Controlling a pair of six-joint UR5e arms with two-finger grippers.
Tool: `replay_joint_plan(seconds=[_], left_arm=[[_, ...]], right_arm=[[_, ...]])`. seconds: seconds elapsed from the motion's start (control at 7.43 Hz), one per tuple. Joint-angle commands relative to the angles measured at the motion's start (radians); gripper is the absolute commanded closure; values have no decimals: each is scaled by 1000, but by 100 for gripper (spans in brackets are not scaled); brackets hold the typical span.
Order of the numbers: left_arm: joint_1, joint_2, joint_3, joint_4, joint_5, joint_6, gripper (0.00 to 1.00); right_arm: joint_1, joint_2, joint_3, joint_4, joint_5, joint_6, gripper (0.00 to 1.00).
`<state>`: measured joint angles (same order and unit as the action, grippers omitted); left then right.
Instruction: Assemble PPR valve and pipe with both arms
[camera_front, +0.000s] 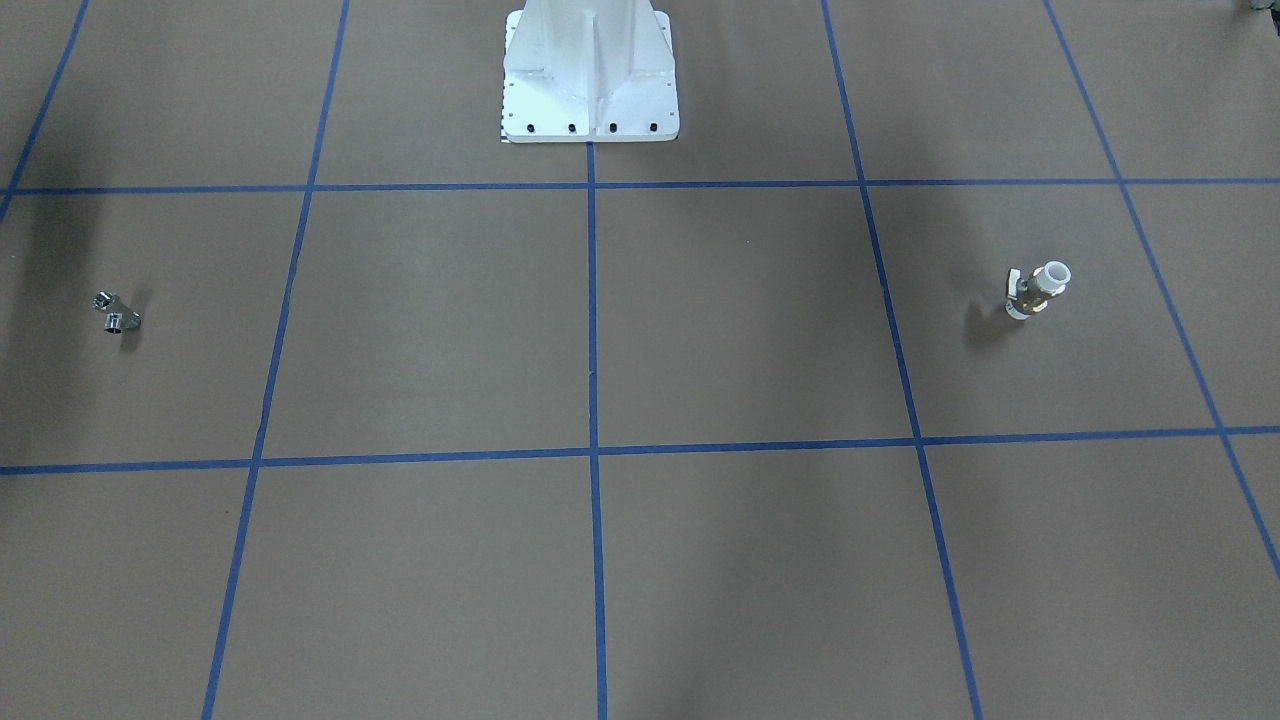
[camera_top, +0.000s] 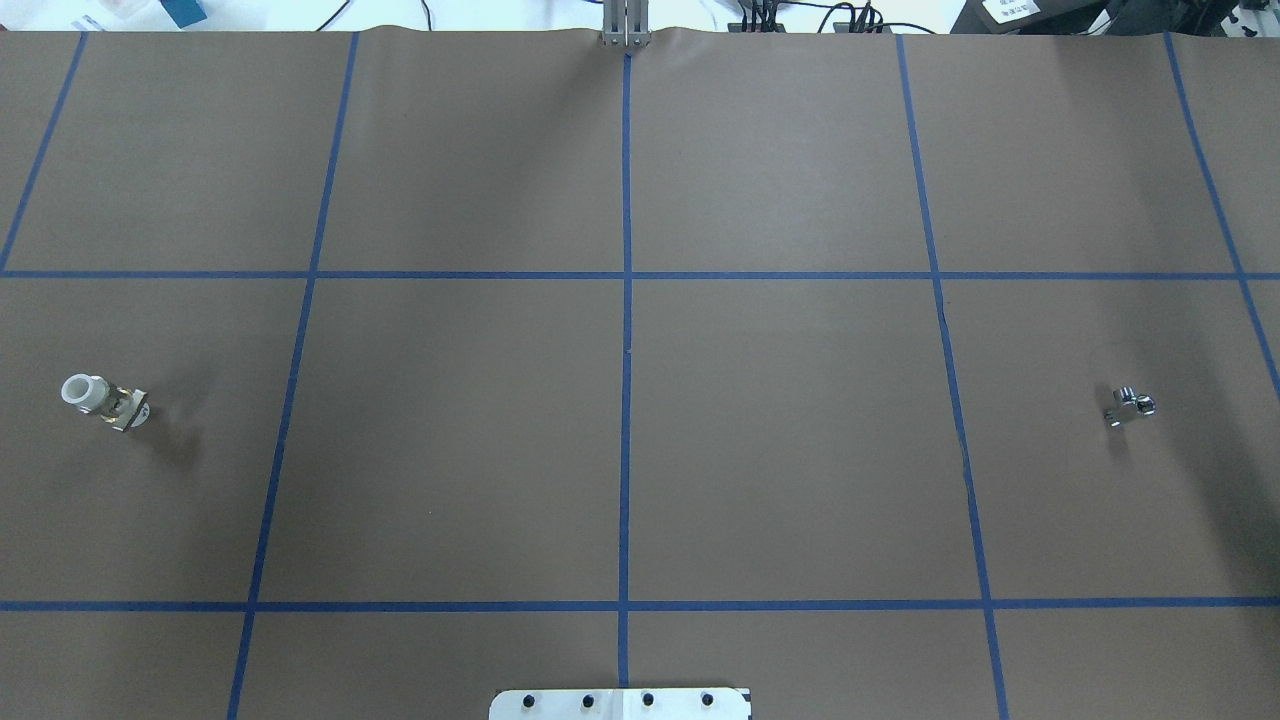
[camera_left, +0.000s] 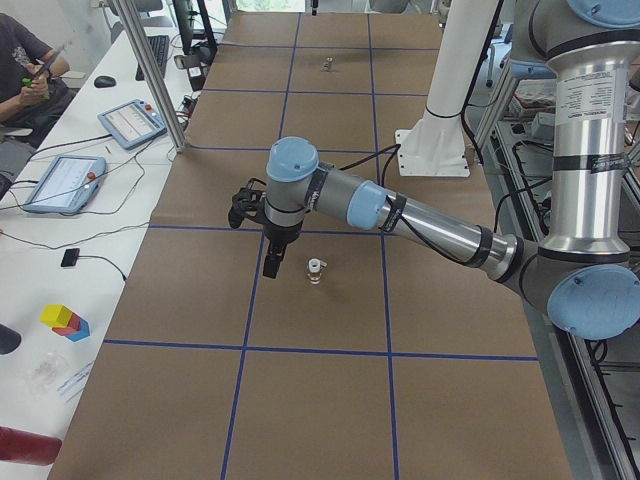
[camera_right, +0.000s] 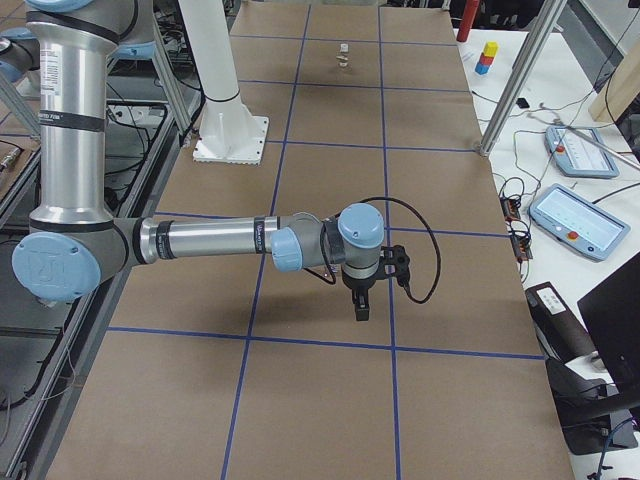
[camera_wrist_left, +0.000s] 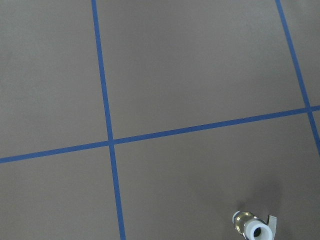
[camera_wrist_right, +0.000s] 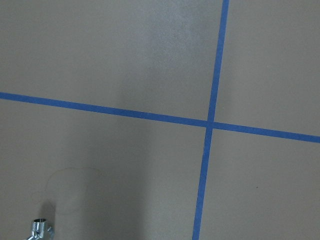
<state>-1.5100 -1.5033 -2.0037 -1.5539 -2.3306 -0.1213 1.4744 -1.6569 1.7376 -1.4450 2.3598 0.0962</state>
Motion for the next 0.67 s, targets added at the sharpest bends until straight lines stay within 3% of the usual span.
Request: replay_joint_plan(seconds=[0.0,0.54], left_arm=[[2,29,-4,-8,-13,3,0],[8,69,-55,-14,-22,-1,0]], right_arm=[[1,-1,2,0,4,0,0],[1,2,10,3,1,3,0]])
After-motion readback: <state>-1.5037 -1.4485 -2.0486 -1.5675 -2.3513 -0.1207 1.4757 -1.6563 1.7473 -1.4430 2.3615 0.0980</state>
